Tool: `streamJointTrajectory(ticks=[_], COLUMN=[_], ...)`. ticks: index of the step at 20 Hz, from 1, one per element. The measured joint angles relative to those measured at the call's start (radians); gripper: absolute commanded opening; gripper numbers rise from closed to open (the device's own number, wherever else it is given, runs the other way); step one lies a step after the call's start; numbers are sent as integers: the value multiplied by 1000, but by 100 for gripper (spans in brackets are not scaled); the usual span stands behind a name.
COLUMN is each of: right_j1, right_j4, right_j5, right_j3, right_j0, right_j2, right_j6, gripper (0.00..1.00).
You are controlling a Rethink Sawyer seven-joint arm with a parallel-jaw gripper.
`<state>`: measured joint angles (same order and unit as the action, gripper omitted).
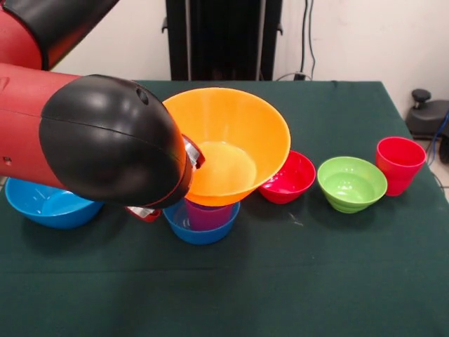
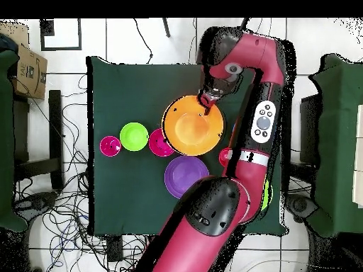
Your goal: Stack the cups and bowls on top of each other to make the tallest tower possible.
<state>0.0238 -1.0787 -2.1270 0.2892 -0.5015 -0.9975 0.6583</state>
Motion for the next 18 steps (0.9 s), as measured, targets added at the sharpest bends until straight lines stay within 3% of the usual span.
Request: streamJointTrajectory(ticks=[9, 15, 16, 18], right_j1=[0, 1, 2, 3], right_j4=[-17, 36, 75, 85], right_j5=[0, 0, 0, 1], right_j3=[4, 47, 83, 92], right_j0=[-33, -74, -98, -104], right_j2=[-29, -19, -10, -8], right_j6=[0, 0, 0, 0], gripper=[0, 0, 100, 100])
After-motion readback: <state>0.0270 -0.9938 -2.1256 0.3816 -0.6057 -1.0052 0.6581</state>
